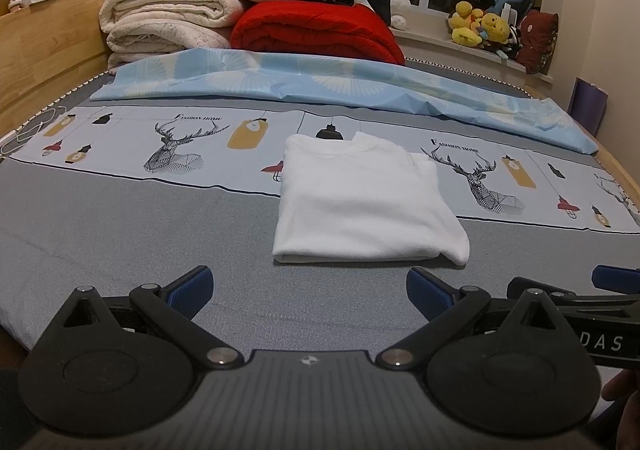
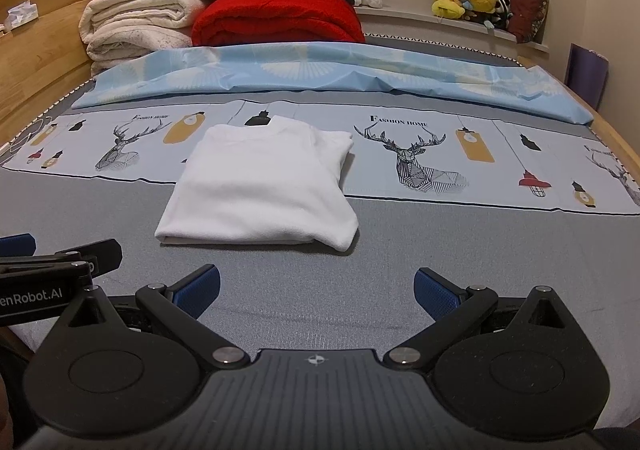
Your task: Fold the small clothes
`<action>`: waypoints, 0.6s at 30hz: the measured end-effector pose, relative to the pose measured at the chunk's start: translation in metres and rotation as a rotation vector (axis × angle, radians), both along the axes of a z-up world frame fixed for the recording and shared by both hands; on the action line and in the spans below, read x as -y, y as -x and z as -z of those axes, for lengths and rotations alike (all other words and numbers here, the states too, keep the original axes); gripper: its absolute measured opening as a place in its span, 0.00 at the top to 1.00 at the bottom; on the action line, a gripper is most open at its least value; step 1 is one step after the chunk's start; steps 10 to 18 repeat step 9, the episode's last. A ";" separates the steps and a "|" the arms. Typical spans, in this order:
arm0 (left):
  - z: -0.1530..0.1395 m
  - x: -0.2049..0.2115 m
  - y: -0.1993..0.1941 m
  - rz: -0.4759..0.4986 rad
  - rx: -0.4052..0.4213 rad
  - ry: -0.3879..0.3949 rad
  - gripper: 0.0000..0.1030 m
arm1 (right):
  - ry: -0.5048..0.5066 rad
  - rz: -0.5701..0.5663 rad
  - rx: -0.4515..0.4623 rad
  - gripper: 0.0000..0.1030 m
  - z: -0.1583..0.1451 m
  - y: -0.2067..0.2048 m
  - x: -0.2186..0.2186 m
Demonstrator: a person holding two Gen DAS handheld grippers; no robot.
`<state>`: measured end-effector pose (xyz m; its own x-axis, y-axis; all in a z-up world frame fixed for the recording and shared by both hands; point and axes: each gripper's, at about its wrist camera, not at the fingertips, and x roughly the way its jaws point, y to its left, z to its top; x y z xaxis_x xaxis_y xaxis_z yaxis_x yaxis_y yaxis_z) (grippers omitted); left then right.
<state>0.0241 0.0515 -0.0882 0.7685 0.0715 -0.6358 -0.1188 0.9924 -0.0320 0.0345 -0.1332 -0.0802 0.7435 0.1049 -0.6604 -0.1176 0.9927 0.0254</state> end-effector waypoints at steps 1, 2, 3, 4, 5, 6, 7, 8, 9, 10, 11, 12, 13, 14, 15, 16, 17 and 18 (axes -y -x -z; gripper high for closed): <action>0.000 0.000 0.000 0.000 0.000 0.000 0.00 | -0.001 0.000 -0.001 0.01 0.000 0.000 0.000; 0.000 0.000 0.000 0.000 0.000 0.001 0.00 | -0.001 -0.001 -0.001 0.01 0.000 0.000 0.000; 0.000 0.000 0.000 0.001 0.001 0.001 0.00 | -0.002 0.000 -0.001 0.01 0.001 0.000 0.000; 0.000 0.000 0.000 0.001 0.001 0.001 0.00 | -0.002 0.001 -0.001 0.01 0.001 0.000 0.000; 0.000 0.000 0.000 0.001 0.002 0.001 0.00 | -0.002 0.001 -0.001 0.01 0.002 0.000 0.000; 0.001 0.000 0.000 0.000 0.002 0.001 0.00 | -0.002 0.001 -0.001 0.01 0.001 -0.001 0.000; 0.001 0.000 0.000 0.000 0.001 0.001 0.00 | -0.002 0.002 -0.002 0.01 0.001 -0.001 0.000; 0.001 0.000 0.000 -0.001 0.001 0.001 0.00 | -0.001 0.002 -0.001 0.01 0.001 -0.001 0.000; 0.001 0.000 0.000 -0.002 -0.001 0.001 0.00 | -0.001 0.002 -0.001 0.01 0.001 -0.001 0.000; 0.001 0.000 0.000 -0.002 -0.001 0.001 0.00 | -0.001 0.002 -0.001 0.01 0.001 -0.001 0.000; 0.001 0.000 0.000 -0.002 -0.001 0.001 0.00 | -0.001 0.002 -0.001 0.01 0.001 -0.001 0.000; 0.001 0.000 0.000 -0.002 -0.001 0.001 0.00 | -0.001 0.002 -0.001 0.01 0.001 -0.001 0.000; 0.001 0.000 0.000 -0.002 -0.001 0.001 0.00 | -0.001 0.002 -0.001 0.01 0.001 -0.001 0.000; 0.001 0.000 0.000 -0.002 -0.001 0.001 0.00 | -0.001 0.002 -0.001 0.01 0.001 -0.001 0.000; 0.001 0.000 0.000 -0.002 -0.001 0.001 0.00 | -0.001 0.002 -0.001 0.01 0.001 -0.001 0.000; 0.001 0.000 0.000 -0.002 -0.001 0.001 0.00 | -0.001 0.002 -0.001 0.01 0.001 -0.001 0.000; 0.001 0.000 0.000 -0.002 -0.001 0.001 0.00 | -0.001 0.002 -0.001 0.01 0.001 -0.001 0.000; 0.001 0.000 0.000 -0.002 -0.001 0.001 0.00 | -0.001 0.002 -0.001 0.01 0.001 -0.001 0.000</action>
